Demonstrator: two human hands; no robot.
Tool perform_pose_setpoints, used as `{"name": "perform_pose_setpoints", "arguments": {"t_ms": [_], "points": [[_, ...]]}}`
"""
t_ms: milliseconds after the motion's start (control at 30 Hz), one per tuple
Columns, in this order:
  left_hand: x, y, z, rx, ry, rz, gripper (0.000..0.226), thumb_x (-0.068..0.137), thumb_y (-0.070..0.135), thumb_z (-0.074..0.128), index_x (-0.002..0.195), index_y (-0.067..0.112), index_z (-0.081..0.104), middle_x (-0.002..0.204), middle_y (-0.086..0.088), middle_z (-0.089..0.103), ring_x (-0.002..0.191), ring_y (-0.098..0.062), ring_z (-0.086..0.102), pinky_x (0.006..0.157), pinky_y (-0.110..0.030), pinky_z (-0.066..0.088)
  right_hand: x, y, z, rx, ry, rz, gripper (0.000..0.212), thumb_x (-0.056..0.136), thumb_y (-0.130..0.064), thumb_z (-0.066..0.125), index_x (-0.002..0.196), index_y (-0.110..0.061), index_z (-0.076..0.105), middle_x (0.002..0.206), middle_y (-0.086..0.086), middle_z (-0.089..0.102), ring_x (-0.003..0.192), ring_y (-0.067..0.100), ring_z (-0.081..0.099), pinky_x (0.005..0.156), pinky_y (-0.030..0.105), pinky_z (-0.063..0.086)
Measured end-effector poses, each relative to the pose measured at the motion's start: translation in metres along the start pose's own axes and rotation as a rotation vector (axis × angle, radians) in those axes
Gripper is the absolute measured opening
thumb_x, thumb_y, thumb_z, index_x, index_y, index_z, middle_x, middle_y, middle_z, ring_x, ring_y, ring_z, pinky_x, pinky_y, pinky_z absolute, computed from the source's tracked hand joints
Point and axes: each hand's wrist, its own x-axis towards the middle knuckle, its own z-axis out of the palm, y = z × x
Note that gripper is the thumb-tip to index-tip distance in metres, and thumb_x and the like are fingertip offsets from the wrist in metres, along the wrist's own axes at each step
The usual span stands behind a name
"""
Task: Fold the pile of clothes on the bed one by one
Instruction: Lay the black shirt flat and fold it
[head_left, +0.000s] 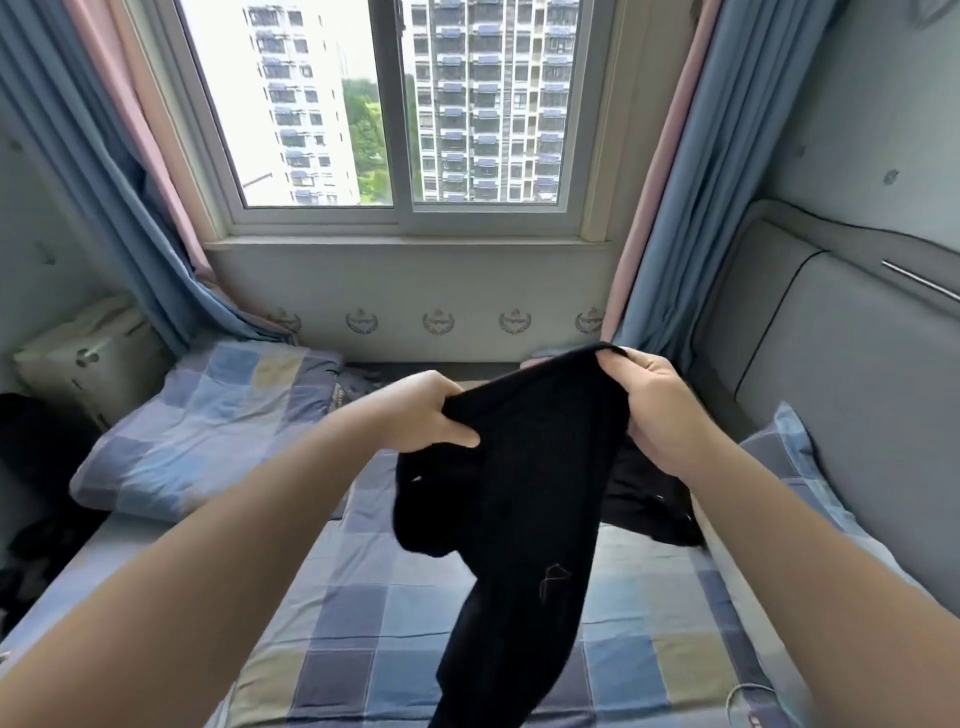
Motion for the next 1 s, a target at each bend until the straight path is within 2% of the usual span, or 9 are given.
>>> {"name": "perform_pose_setpoints", "arguments": {"t_ms": [100, 267, 333, 433, 500, 600, 667, 767, 1000], "points": [[0.006, -0.014, 0.017, -0.226, 0.09, -0.028, 0.025, 0.093, 0.024, 0.071, 0.069, 0.028, 0.063, 0.057, 0.015, 0.053, 0.056, -0.007, 0.048, 0.061, -0.028, 0.037, 0.007, -0.004, -0.019, 0.032, 0.075, 0.044, 0.034, 0.102, -0.032, 0.054, 0.092, -0.012, 0.08, 0.103, 0.015, 0.076, 0.098, 0.029, 0.074, 0.076, 0.035, 0.061], [0.008, -0.011, 0.034, -0.428, 0.179, -0.036, 0.021, 0.095, 0.032, 0.068, 0.082, 0.017, 0.07, 0.065, 0.007, 0.059, 0.063, -0.012, 0.052, 0.059, -0.027, 0.04, 0.006, 0.006, -0.059, -0.228, 0.219, 0.15, 0.048, 0.101, -0.045, 0.055, 0.069, -0.016, 0.075, 0.075, 0.004, 0.075, 0.071, 0.021, 0.073, 0.061, 0.028, 0.056], [0.009, 0.003, 0.032, -0.476, 0.243, -0.021, 0.025, 0.094, 0.037, 0.069, 0.082, 0.015, 0.071, 0.064, 0.007, 0.06, 0.059, -0.009, 0.054, 0.058, -0.025, 0.042, 0.005, 0.019, -0.07, -0.469, 0.246, 0.158, 0.044, 0.101, -0.044, 0.057, 0.078, -0.007, 0.065, 0.077, 0.006, 0.066, 0.075, 0.026, 0.065, 0.068, 0.031, 0.049], [0.009, 0.031, 0.023, -0.541, 0.24, 0.041, 0.034, 0.091, 0.046, 0.069, 0.083, 0.013, 0.072, 0.071, -0.001, 0.06, 0.066, -0.015, 0.055, 0.064, -0.031, 0.043, -0.007, 0.023, -0.059, -0.649, 0.155, 0.049, 0.029, 0.091, -0.04, 0.071, 0.114, -0.028, 0.059, 0.111, -0.011, 0.06, 0.104, 0.009, 0.057, 0.082, 0.023, 0.042], [0.007, 0.052, 0.018, -0.541, 0.161, 0.098, 0.033, 0.088, 0.05, 0.07, 0.081, 0.018, 0.073, 0.071, -0.001, 0.061, 0.067, -0.017, 0.055, 0.064, -0.032, 0.043, -0.016, 0.02, -0.034, -0.576, -0.094, -0.005, 0.059, 0.081, -0.051, 0.076, 0.134, -0.047, 0.05, 0.135, -0.025, 0.052, 0.124, -0.011, 0.045, 0.098, 0.018, 0.036], [0.006, 0.069, 0.015, -0.557, 0.079, 0.171, 0.016, 0.089, 0.037, 0.073, 0.08, 0.023, 0.076, 0.076, -0.001, 0.069, 0.071, -0.015, 0.062, 0.066, -0.03, 0.048, -0.021, 0.025, -0.002, -0.387, -0.38, 0.074, 0.045, 0.089, -0.041, 0.073, 0.13, -0.027, 0.064, 0.128, -0.003, 0.069, 0.121, 0.012, 0.063, 0.101, 0.029, 0.049], [0.002, 0.065, 0.006, -0.653, 0.055, 0.174, 0.004, 0.087, 0.026, 0.077, 0.086, 0.022, 0.077, 0.081, -0.002, 0.072, 0.075, -0.014, 0.067, 0.067, -0.026, 0.053, -0.02, 0.02, 0.008, -0.29, -0.321, 0.03, 0.031, 0.094, -0.032, 0.069, 0.113, -0.007, 0.071, 0.111, 0.013, 0.074, 0.103, 0.027, 0.07, 0.088, 0.035, 0.054], [-0.01, 0.041, -0.007, -0.656, 0.028, 0.114, 0.023, 0.074, 0.026, 0.084, 0.092, 0.018, 0.073, 0.088, -0.012, 0.074, 0.077, -0.021, 0.068, 0.072, -0.033, 0.057, -0.014, 0.01, 0.008, -0.16, -0.176, -0.074, 0.051, 0.091, -0.037, 0.07, 0.103, 0.012, 0.063, 0.096, 0.025, 0.065, 0.087, 0.035, 0.06, 0.081, 0.048, 0.047], [-0.028, -0.021, -0.001, -0.553, 0.149, -0.064, 0.006, 0.09, 0.006, 0.072, 0.093, 0.009, 0.068, 0.086, -0.012, 0.073, 0.077, -0.024, 0.066, 0.079, -0.043, 0.055, 0.01, -0.002, -0.002, 0.093, -0.023, -0.04, 0.029, 0.095, -0.035, 0.065, 0.1, -0.01, 0.078, 0.103, 0.015, 0.076, 0.094, 0.027, 0.074, 0.078, 0.034, 0.06]]}}
